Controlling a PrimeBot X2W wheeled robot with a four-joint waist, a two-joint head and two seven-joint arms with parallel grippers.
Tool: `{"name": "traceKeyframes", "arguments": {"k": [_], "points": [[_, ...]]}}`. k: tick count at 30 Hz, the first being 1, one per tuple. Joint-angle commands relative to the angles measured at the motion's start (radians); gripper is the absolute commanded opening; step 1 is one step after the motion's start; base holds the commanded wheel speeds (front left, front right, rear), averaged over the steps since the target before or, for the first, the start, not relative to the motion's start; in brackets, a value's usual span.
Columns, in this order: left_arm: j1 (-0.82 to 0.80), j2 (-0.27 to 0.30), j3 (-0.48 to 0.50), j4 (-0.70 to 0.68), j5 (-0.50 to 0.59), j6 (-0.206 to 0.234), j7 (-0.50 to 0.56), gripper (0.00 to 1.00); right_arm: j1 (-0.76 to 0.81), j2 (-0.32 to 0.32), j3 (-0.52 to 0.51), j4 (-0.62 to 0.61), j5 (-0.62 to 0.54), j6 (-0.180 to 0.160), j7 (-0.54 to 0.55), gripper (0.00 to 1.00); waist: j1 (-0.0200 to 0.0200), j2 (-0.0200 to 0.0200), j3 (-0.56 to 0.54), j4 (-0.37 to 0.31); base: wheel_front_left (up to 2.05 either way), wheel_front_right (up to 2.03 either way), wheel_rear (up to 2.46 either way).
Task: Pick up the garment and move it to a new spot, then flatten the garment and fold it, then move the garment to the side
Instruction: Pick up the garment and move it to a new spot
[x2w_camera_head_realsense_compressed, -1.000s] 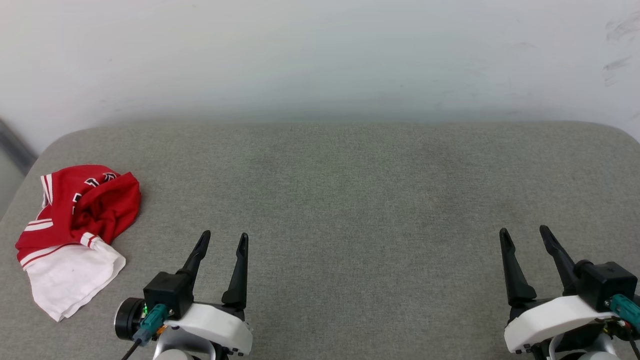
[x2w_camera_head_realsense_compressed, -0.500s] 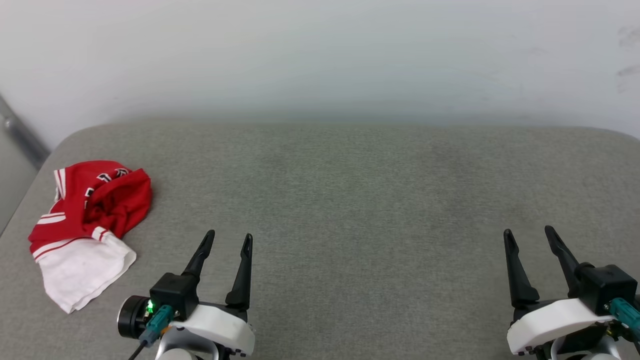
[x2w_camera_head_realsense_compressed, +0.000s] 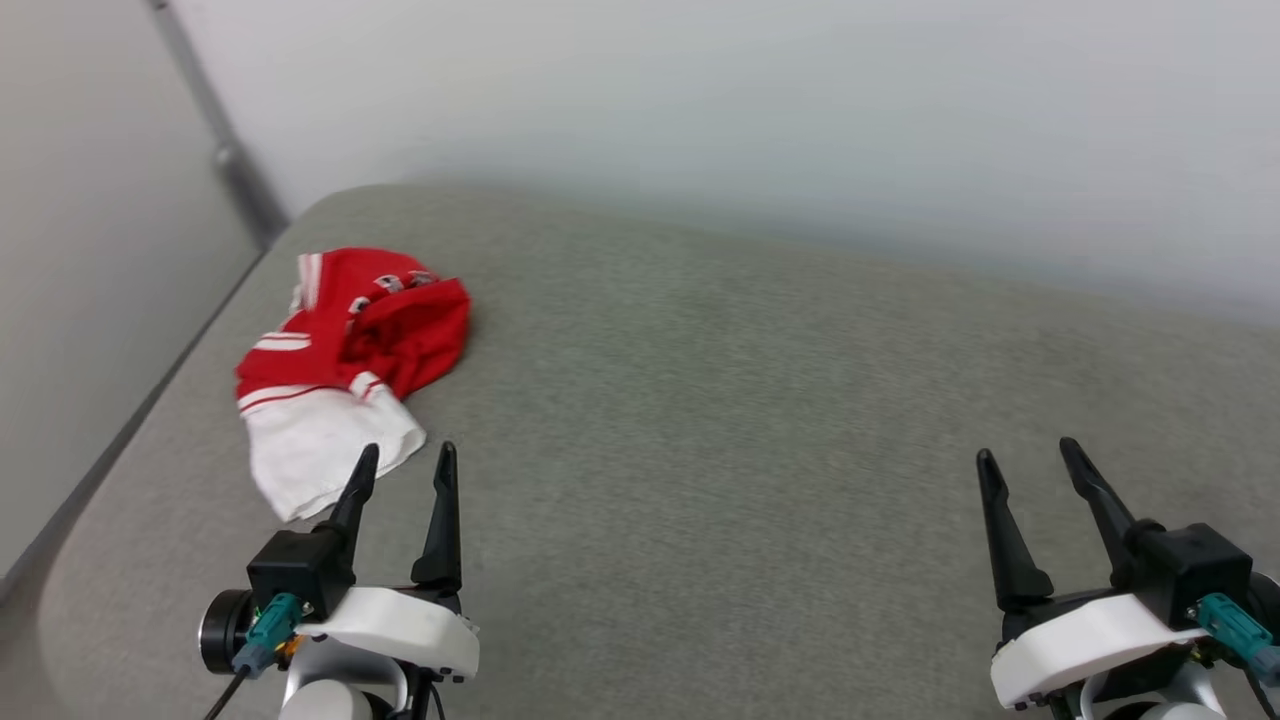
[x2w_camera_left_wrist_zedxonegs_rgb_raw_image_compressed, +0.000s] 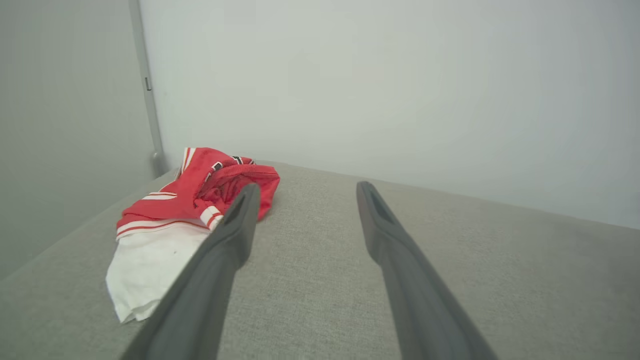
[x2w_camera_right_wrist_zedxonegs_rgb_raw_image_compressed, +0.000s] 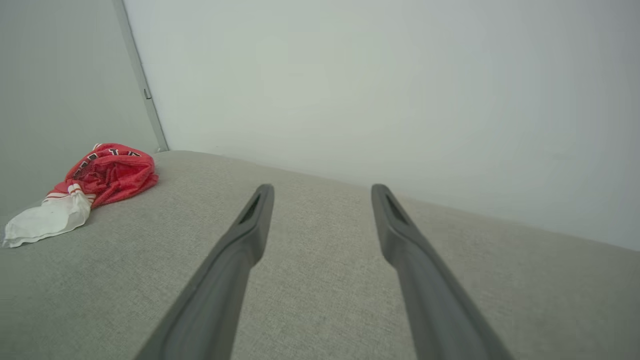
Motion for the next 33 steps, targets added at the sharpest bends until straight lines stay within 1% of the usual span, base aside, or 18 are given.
{"name": "traceKeyframes", "arguments": {"k": [1, 6, 10, 14, 18, 22, 26, 30, 33], "points": [[-0.001, -0.002, 0.008, -0.003, 0.0, 0.006, -0.003, 1.0, -0.006, 0.002, 0.007, -0.008, 0.003, 0.0, 0.001, 1.0, 0.0, 0.0, 0.002, 0.083, 0.0, 0.0, 0.0], [0.008, -0.002, 0.032, -0.011, 0.012, 0.013, -0.003, 1.0, -0.017, 0.002, 0.029, -0.014, 0.006, 0.0, 0.003, 1.0, 0.0, 0.0, 0.003, 0.174, 0.0, 0.0, 0.0], [0.015, -0.002, 0.058, -0.017, 0.019, 0.015, -0.003, 1.0, -0.029, 0.002, 0.057, -0.019, 0.01, 0.0, -0.001, 1.0, 0.0, 0.0, 0.006, 0.227, 0.0, 0.0, 0.0], [0.022, 0.0, 0.087, -0.026, 0.027, 0.014, -0.003, 1.0, -0.033, 0.002, 0.08, -0.021, 0.001, 0.0, -0.004, 1.0, 0.0, 0.0, 0.012, 0.258, 0.0, 0.0, 0.0], [0.019, 0.002, 0.106, -0.027, 0.028, 0.008, -0.003, 1.0, -0.041, 0.002, 0.091, -0.02, -0.001, 0.0, -0.002, 1.0, 0.0, 0.0, 0.017, 0.271, 0.0, 0.0, 0.0], [0.002, 0.002, 0.119, -0.024, 0.037, 0.001, -0.003, 1.0, -0.051, 0.002, 0.102, -0.026, -0.007, 0.0, 0.004, 1.0, 0.0, 0.0, 0.028, 0.267, 0.0, 0.0, 0.0], [-0.04, 0.001, 0.138, -0.017, 0.019, 0.002, -0.003, 1.0, -0.063, 0.002, 0.11, -0.035, -0.02, 0.0, 0.018, 1.0, 0.0, 0.0, 0.062, 0.243, 0.0, 0.0, 0.0], [-0.125, 0.003, 0.156, 0.01, -0.006, -0.005, -0.003, 1.0, -0.095, 0.002, 0.116, -0.057, -0.037, 0.0, 0.039, 1.0, 0.0, 0.0, 0.124, 0.197, 0.0, 0.0, 0.0], [-0.224, 0.026, 0.172, 0.049, -0.026, -0.009, 0.001, 1.0, -0.133, -0.001, 0.129, -0.08, -0.058, 0.0, 0.057, 1.0, 0.0, 0.0, 0.193, 0.143, 0.0, 0.0, 0.0]]}}
